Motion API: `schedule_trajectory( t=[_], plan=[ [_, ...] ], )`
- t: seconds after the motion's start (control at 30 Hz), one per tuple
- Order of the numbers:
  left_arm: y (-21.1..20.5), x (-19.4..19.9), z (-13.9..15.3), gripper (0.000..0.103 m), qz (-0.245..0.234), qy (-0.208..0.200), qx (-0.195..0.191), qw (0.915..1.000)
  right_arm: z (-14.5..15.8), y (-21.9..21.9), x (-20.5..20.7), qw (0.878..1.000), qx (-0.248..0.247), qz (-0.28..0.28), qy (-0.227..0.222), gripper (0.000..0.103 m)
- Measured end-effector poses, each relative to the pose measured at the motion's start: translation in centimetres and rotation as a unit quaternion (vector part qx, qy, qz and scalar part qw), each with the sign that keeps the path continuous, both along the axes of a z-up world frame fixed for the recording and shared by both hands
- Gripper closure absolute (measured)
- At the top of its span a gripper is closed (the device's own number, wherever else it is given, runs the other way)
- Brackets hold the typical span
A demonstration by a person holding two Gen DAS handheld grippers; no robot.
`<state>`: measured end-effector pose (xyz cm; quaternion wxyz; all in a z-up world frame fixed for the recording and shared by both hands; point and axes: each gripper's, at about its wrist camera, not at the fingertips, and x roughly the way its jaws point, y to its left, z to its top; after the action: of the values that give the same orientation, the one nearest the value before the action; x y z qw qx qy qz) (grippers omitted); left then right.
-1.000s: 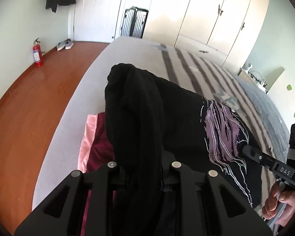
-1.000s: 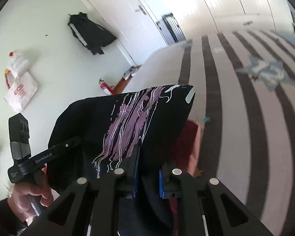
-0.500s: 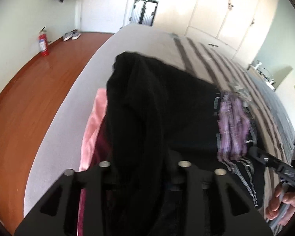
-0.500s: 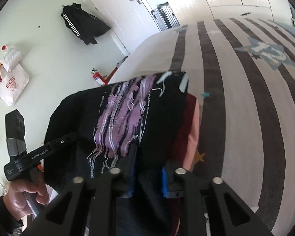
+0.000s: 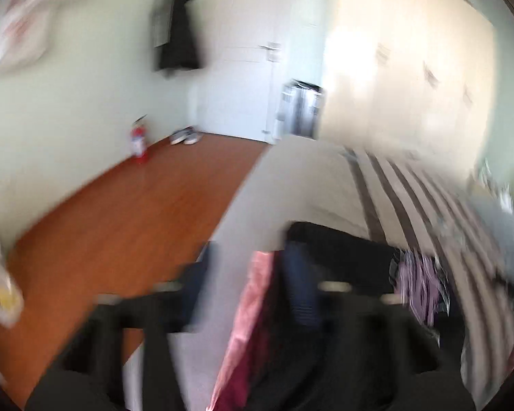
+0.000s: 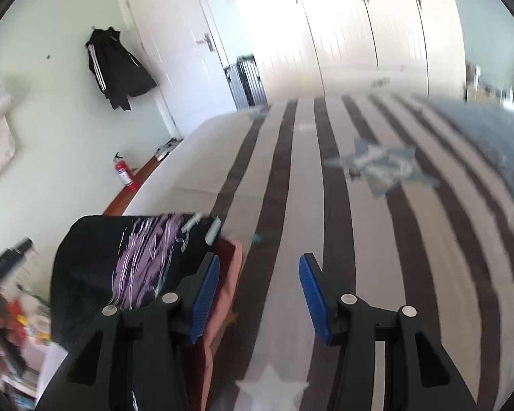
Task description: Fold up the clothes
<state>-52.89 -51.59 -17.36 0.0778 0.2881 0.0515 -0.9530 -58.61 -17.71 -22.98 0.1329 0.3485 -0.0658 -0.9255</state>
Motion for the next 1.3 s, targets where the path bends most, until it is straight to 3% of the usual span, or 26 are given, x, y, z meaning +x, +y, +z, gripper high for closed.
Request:
schedule_trajectory(
  t=[0.03,0.2,0.33,0.43,0.57,0.63,0.7,0.87,0.97,1.1,1.2,1.3],
  plan=[
    [1.0,-0.7,-0.3,0.099,-0.020,-0.005,0.004,0.9998,0.3,-1.3,0.0,1.000,0.004,0.009,0.010,0.061],
    [3.7,-5.0,-1.9,0.099,-0.051,-0.011,0.040,0.9978,0.6,-8.8,-1.3,0.996,0.014,0.078,0.049,0.066],
    [3.6,-8.3,-4.3,0.099,-0.045,-0.044,0.039,0.9972,-1.0,-12.8,-4.2,0.995,0.024,0.088,0.032,0.066],
    [3.4,-10.2,-7.5,0.101,-0.047,-0.081,0.008,0.9956,-3.4,-13.2,-7.0,0.998,0.034,0.059,-0.001,0.067],
    [2.4,-10.8,-9.0,0.101,-0.050,-0.076,0.040,0.9951,-6.5,-13.5,-8.5,0.996,0.057,0.064,-0.020,0.072],
    [1.6,-10.9,-9.2,0.101,-0.050,-0.072,0.071,0.9936,-6.9,-13.2,-8.5,0.996,0.053,0.064,-0.017,0.072],
    [1.0,-10.9,-8.9,0.101,-0.054,-0.069,0.089,0.9921,-7.0,-12.7,-8.7,0.997,0.040,0.063,-0.021,0.079],
    [0.5,-10.6,-7.4,0.101,-0.061,-0.058,0.095,0.9919,-5.8,-11.2,-8.5,0.998,0.029,0.060,-0.021,0.082],
    [0.2,-10.7,-7.3,0.101,-0.059,-0.057,0.092,0.9923,-4.4,-10.7,-7.8,0.997,0.038,0.070,0.010,0.077],
    [0.4,-12.0,-8.8,0.101,-0.052,-0.086,0.082,0.9916,-6.5,-11.1,-9.3,0.994,0.067,0.082,-0.022,0.077],
    [0.6,-12.6,-9.0,0.101,-0.048,-0.095,0.071,0.9917,-7.4,-12.0,-9.3,0.990,0.103,0.092,-0.007,0.077],
    [0.3,-12.2,-7.5,0.101,-0.048,-0.077,0.088,0.9920,-7.2,-11.5,-9.4,0.992,0.090,0.091,-0.009,0.077]
  ],
)
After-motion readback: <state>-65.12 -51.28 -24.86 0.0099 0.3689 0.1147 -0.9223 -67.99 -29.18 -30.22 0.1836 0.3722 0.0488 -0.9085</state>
